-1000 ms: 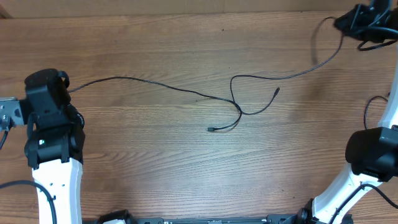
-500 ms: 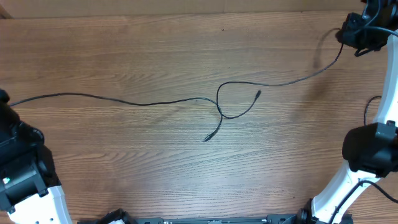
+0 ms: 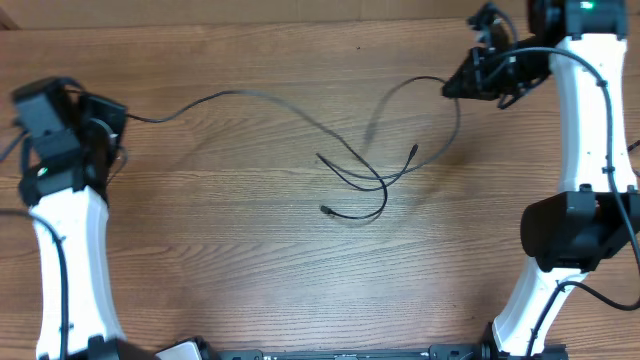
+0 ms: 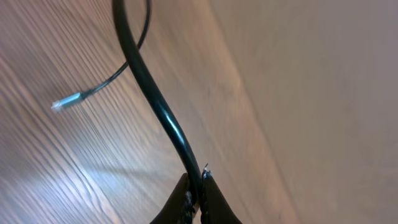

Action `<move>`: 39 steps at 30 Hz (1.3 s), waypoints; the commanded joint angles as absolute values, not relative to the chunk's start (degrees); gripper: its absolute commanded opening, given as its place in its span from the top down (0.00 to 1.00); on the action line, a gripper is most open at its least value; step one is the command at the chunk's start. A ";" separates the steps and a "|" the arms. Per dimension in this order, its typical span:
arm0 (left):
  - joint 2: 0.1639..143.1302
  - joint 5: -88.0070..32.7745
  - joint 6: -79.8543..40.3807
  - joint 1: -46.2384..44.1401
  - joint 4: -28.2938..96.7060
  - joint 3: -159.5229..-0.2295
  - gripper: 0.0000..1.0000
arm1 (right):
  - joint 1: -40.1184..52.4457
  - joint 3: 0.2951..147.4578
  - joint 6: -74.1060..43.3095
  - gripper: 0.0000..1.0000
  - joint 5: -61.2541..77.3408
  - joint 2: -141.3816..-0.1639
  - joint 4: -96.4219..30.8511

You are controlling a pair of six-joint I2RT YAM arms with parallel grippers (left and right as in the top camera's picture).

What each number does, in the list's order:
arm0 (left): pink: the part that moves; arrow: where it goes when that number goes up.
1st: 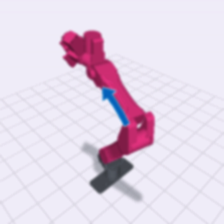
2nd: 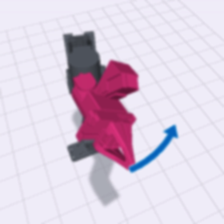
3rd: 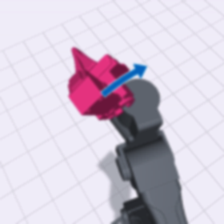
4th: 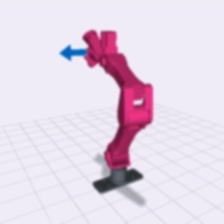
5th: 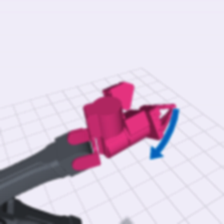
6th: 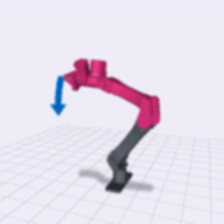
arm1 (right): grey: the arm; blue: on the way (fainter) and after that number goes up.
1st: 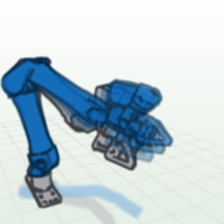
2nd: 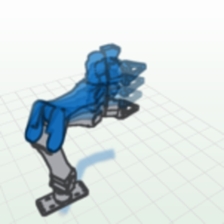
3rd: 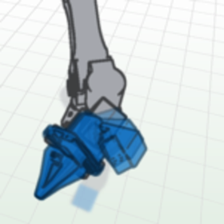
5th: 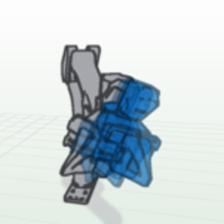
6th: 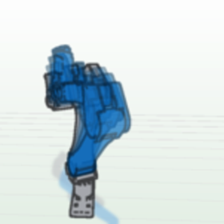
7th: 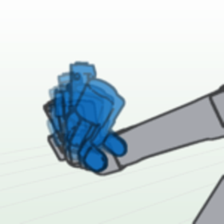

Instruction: Untangle cables

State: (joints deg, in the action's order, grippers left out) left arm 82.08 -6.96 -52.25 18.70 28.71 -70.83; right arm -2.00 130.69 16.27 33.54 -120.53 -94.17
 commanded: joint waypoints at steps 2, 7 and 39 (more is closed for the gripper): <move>86.63 -11.25 -50.76 15.64 28.86 -71.35 0.95 | 1.32 130.43 18.50 0.96 34.79 -120.16 -94.52; 91.29 -10.98 -50.76 13.80 30.57 -71.35 0.96 | 5.69 130.45 21.19 0.96 34.63 -120.16 -95.04; 99.11 -10.09 -50.76 13.45 38.87 -71.31 0.95 | 25.02 97.17 -9.13 0.96 11.90 -120.62 -64.03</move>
State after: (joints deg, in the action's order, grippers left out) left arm 98.52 -10.48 -52.05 13.85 38.68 -70.83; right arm 25.63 97.73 -0.67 13.28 -120.62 -65.52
